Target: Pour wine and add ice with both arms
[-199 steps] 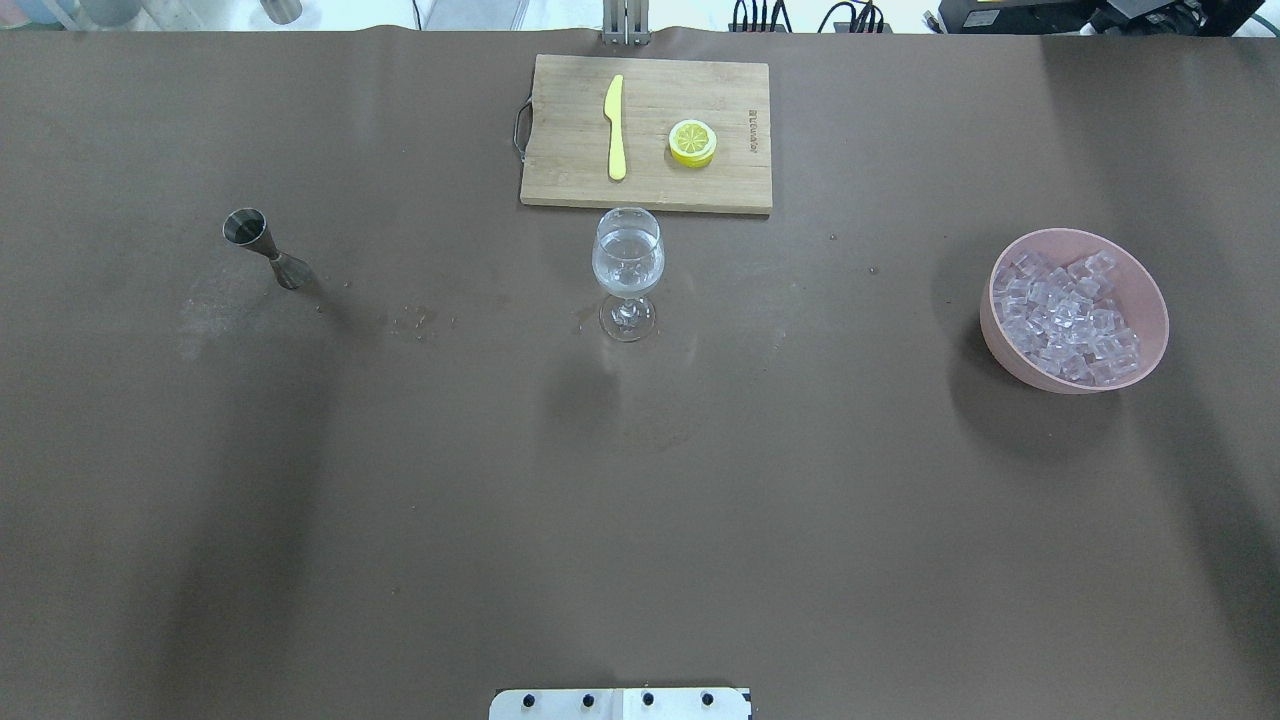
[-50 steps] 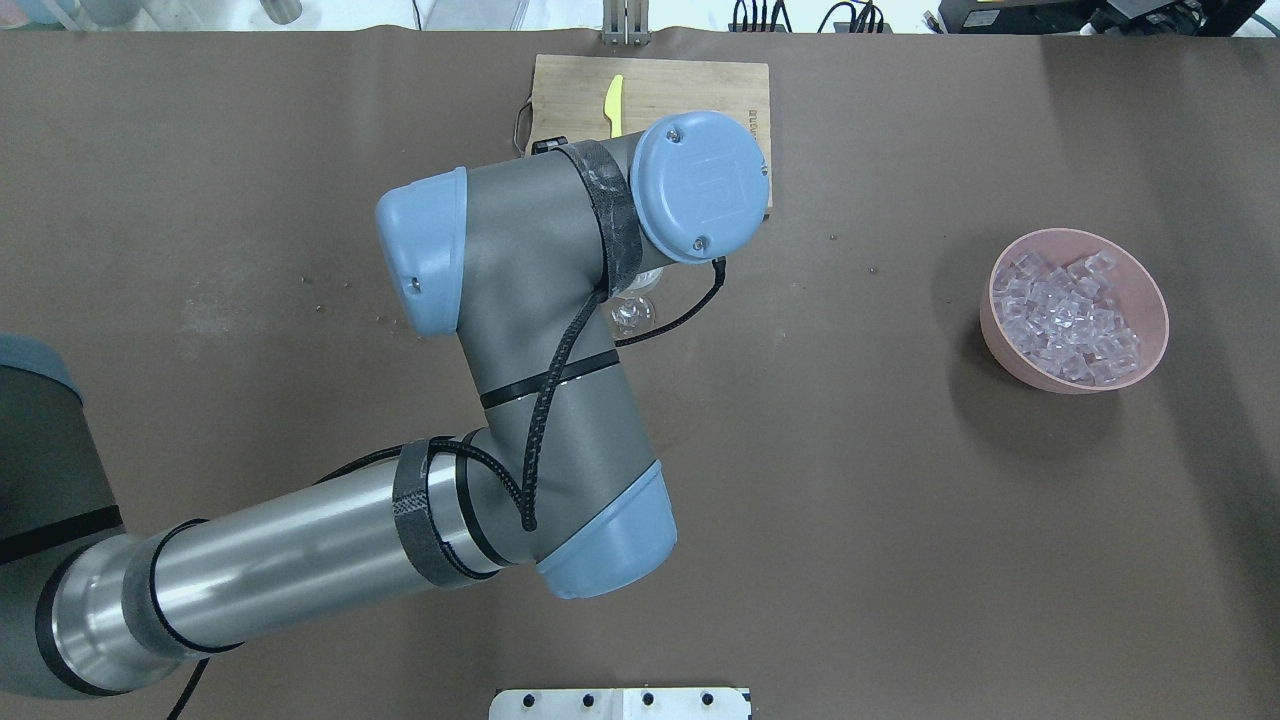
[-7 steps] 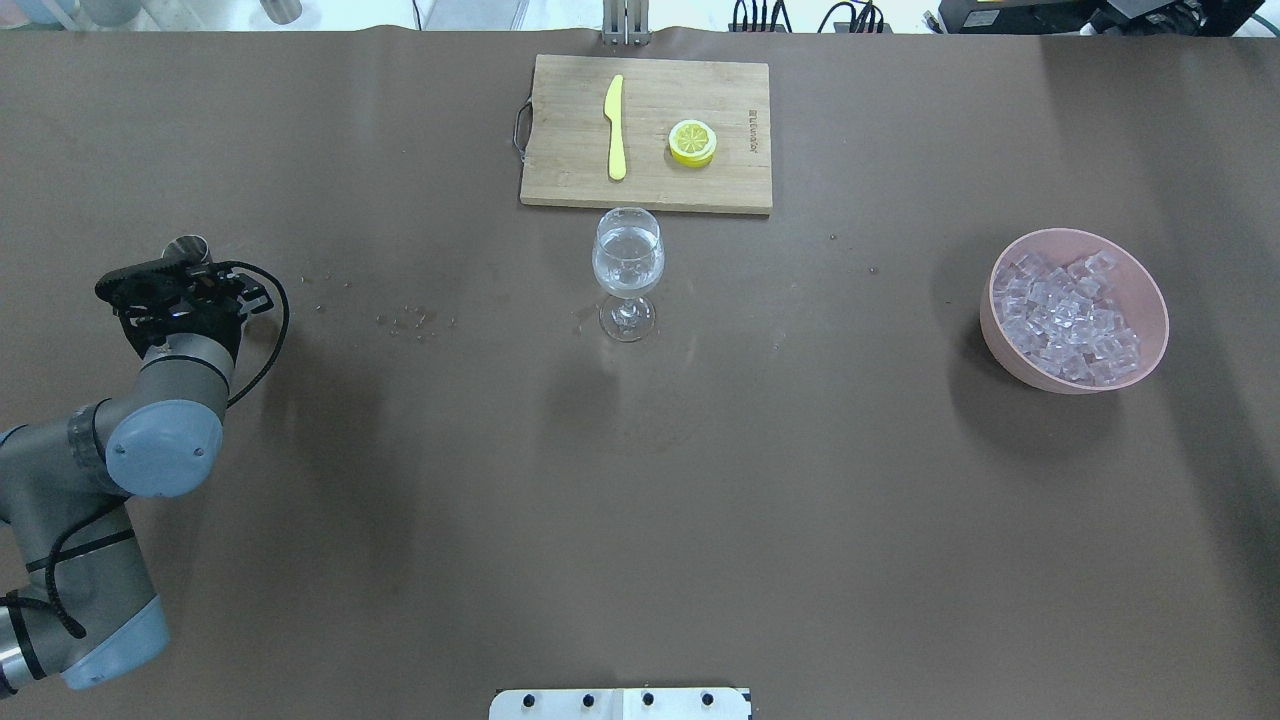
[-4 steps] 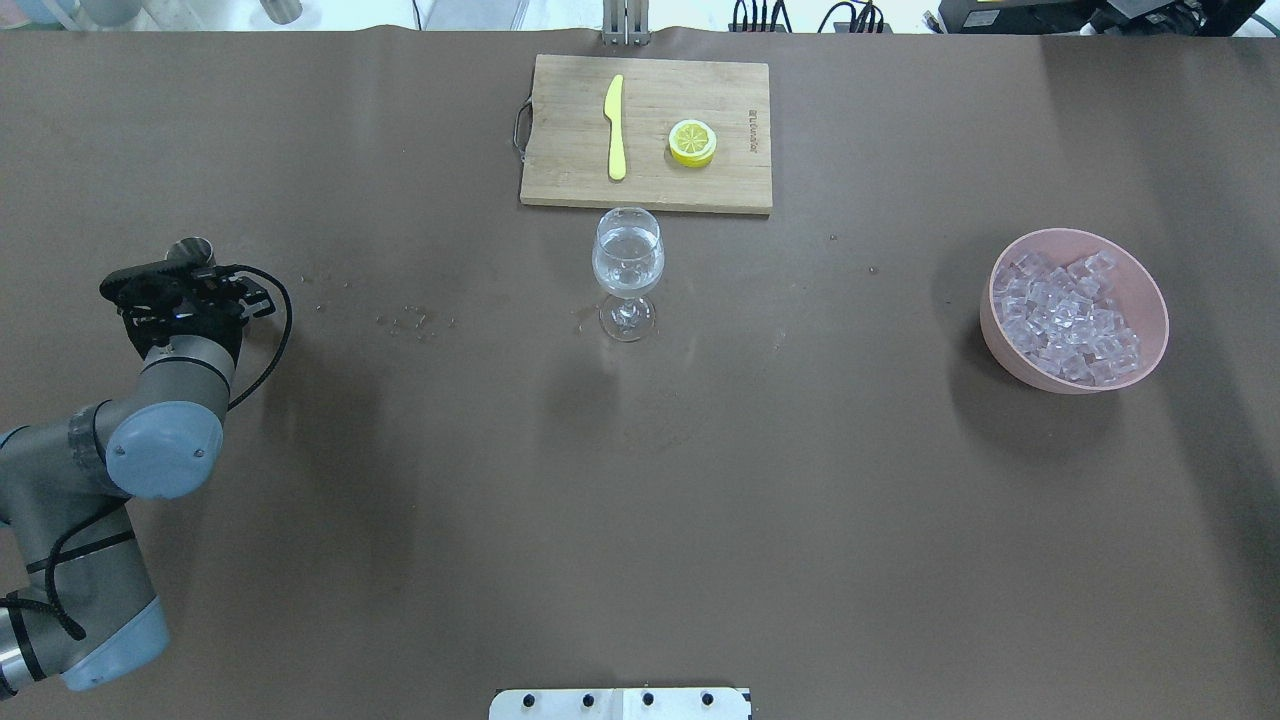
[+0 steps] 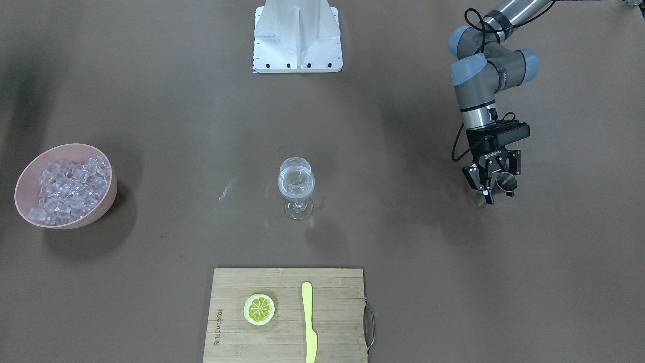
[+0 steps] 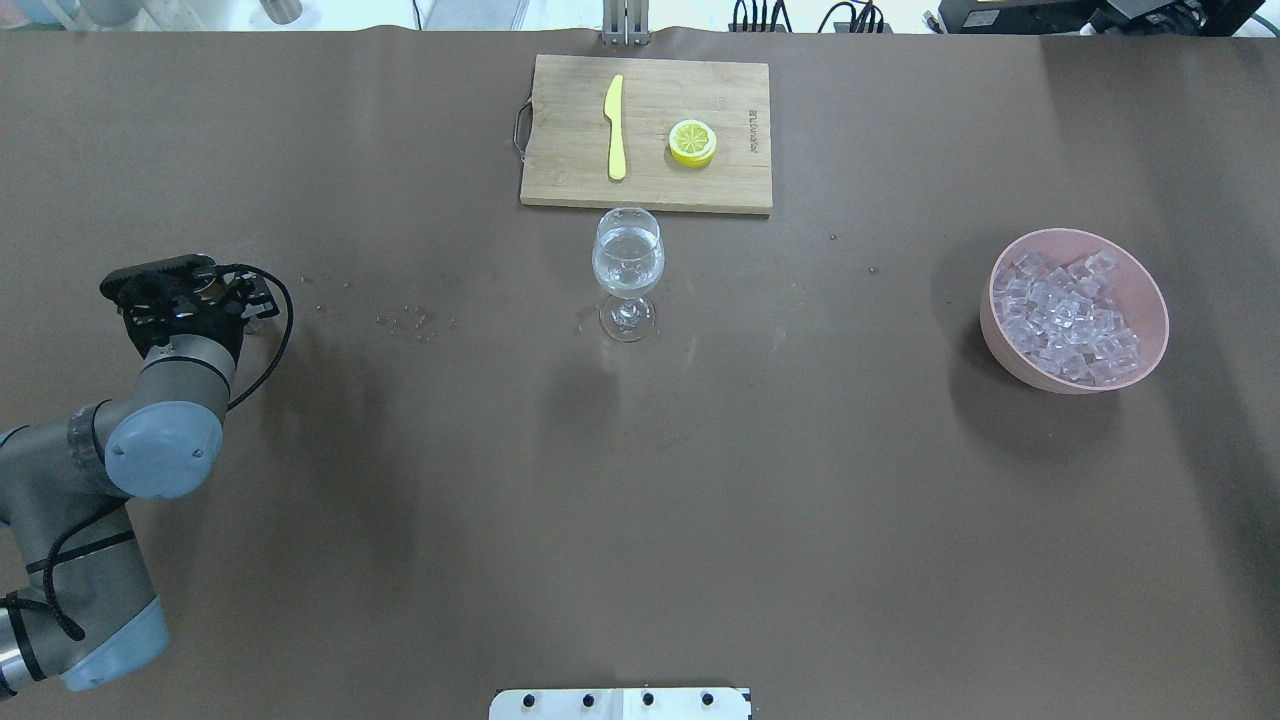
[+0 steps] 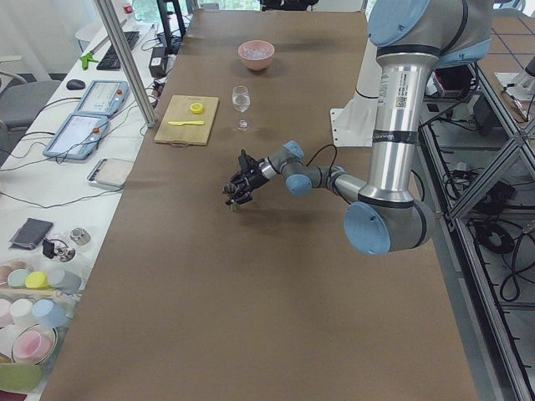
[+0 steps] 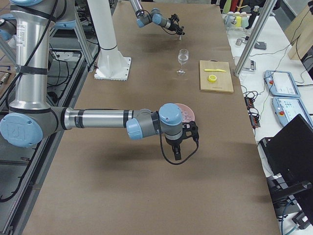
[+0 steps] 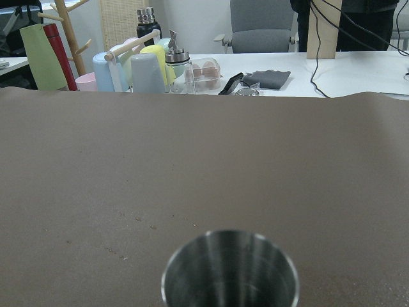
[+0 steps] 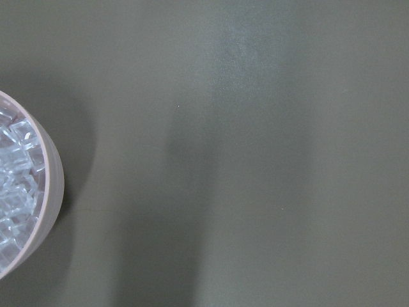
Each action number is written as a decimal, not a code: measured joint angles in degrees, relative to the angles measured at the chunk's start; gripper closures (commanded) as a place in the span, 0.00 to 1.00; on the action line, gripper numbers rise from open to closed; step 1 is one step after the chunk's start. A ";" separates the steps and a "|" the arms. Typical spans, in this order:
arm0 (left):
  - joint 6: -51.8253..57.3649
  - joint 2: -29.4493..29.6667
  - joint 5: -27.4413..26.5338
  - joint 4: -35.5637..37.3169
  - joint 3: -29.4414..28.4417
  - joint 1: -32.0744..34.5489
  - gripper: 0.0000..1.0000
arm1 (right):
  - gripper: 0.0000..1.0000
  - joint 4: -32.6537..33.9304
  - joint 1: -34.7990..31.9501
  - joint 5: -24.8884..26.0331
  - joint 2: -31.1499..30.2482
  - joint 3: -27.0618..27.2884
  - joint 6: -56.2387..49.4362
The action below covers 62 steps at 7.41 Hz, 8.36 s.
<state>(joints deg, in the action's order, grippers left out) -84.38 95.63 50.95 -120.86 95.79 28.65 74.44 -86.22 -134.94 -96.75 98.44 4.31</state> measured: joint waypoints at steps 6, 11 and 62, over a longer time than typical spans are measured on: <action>4.99 -1.75 2.25 -2.06 3.16 0.07 0.02 | 0.00 0.00 0.00 0.03 0.24 -0.12 0.00; 15.06 -5.95 6.62 -2.71 11.93 1.96 0.02 | 0.00 0.00 0.00 0.03 0.43 -0.23 0.00; 92.12 -11.16 88.32 36.40 6.15 65.21 0.02 | 1.00 8.85 49.01 40.79 40.33 12.76 76.05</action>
<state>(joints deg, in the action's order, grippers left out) 7.74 84.46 139.27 -84.46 101.94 93.87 83.29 -37.21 -94.16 -56.42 111.20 80.35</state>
